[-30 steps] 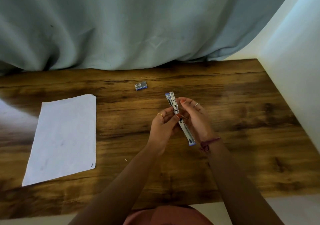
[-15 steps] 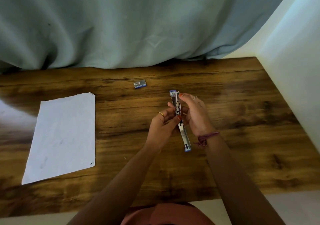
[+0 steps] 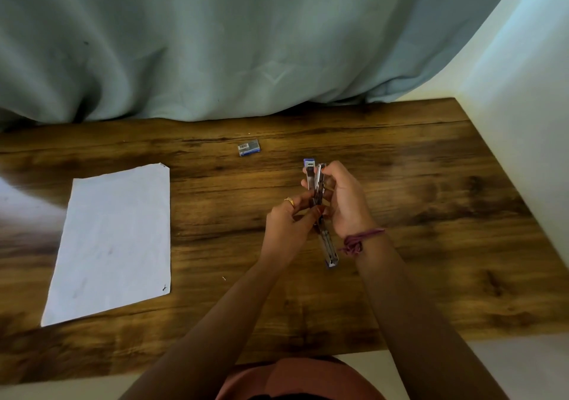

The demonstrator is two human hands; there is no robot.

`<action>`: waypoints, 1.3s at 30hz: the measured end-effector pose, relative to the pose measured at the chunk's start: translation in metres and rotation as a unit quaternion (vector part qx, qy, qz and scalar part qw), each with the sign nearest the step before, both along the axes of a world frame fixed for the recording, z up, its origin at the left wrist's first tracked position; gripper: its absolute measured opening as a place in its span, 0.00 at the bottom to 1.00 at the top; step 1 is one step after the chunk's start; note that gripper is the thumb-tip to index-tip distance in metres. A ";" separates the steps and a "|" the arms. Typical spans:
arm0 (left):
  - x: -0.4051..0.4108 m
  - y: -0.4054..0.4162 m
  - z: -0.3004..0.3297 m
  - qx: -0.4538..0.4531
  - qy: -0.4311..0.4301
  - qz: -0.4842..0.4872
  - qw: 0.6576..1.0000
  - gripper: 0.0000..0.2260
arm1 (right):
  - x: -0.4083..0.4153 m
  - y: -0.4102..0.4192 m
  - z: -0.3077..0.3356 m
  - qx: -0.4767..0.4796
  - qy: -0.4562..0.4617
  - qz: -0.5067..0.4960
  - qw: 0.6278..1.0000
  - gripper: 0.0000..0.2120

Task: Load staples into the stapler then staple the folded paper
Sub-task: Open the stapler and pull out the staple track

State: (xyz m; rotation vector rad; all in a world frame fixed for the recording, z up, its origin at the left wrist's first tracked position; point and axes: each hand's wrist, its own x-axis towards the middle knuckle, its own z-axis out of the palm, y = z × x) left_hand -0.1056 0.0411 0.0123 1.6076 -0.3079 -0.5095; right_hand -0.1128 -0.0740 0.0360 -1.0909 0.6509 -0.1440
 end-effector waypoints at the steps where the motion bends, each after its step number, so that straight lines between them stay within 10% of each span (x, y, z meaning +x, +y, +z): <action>1: 0.000 0.000 0.000 0.003 0.001 0.002 1.000 0.12 | 0.000 0.001 0.001 0.006 0.005 0.002 1.000 0.13; 39: 0.016 0.022 0.009 -0.159 0.210 0.005 0.965 0.11 | -0.024 0.014 -0.014 0.065 -0.076 0.137 0.985 0.20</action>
